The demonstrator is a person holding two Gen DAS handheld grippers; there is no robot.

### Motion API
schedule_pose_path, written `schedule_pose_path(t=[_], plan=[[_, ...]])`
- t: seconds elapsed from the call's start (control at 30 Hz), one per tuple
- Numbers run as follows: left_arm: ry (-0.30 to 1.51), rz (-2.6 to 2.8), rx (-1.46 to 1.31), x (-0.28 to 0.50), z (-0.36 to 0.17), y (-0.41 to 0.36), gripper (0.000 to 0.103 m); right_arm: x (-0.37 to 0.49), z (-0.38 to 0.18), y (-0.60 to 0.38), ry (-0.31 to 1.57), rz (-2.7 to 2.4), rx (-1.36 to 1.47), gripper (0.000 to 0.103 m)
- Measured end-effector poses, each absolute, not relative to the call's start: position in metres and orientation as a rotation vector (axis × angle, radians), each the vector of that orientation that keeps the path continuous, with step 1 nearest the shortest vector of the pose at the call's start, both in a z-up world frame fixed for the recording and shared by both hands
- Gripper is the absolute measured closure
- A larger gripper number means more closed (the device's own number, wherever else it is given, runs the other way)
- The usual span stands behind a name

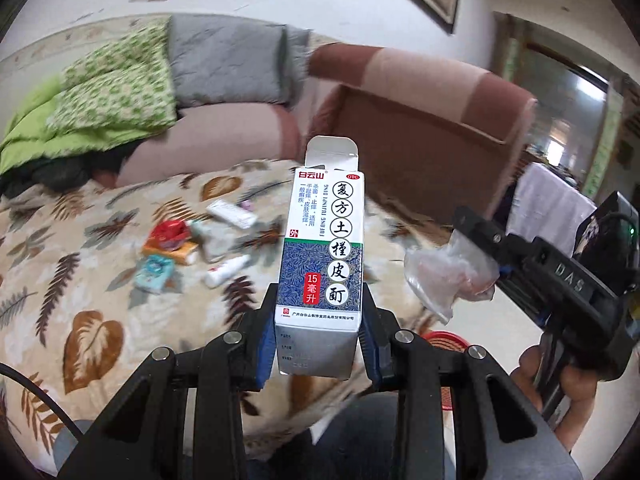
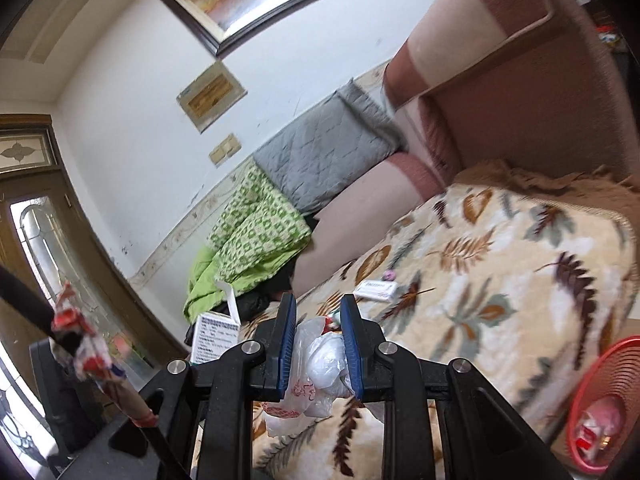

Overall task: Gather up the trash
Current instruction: 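Carry the bag and medicine box over the red wastebasket with both tools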

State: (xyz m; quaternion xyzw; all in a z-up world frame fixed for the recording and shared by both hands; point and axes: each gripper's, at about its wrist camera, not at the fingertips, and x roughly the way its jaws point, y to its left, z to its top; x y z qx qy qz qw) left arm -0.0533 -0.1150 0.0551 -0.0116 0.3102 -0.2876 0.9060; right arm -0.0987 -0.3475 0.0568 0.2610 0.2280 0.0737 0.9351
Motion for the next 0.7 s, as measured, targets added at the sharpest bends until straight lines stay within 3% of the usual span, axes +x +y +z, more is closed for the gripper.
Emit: schedule_pose_path(t=[0.7], plan=[[0.634, -0.844, 0.057, -0.1, 0.077, -0.224, 0.069, -0.207, 0.094, -0.461, 0.335, -0.176, 0.543, 0.078]])
